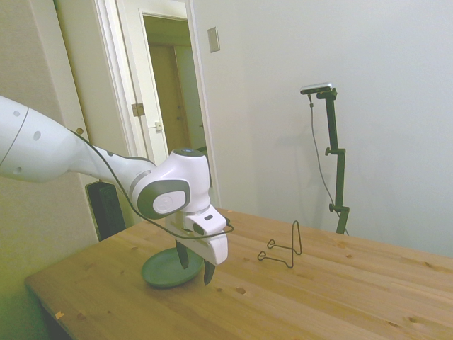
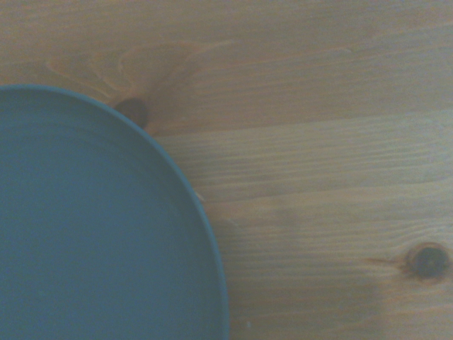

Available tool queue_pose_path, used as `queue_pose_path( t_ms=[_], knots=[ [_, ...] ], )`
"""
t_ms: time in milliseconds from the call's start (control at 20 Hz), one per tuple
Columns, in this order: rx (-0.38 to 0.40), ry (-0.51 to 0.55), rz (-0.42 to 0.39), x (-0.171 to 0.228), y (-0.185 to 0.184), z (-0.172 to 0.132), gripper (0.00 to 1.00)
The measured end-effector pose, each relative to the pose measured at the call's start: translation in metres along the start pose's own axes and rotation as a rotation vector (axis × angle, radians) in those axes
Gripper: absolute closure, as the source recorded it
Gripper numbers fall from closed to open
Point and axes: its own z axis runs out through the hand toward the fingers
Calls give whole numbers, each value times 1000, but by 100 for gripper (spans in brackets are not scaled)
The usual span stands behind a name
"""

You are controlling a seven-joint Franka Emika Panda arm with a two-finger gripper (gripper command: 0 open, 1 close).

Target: Load the plate

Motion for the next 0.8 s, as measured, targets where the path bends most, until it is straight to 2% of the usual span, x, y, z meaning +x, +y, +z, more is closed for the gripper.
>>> queue_pose_path(
  t_ms=[300,800],
  knots=[
    [61,-19,17,-9,-7,28,0],
    [133,-30,22,-16,-9,42,0]
  ],
)
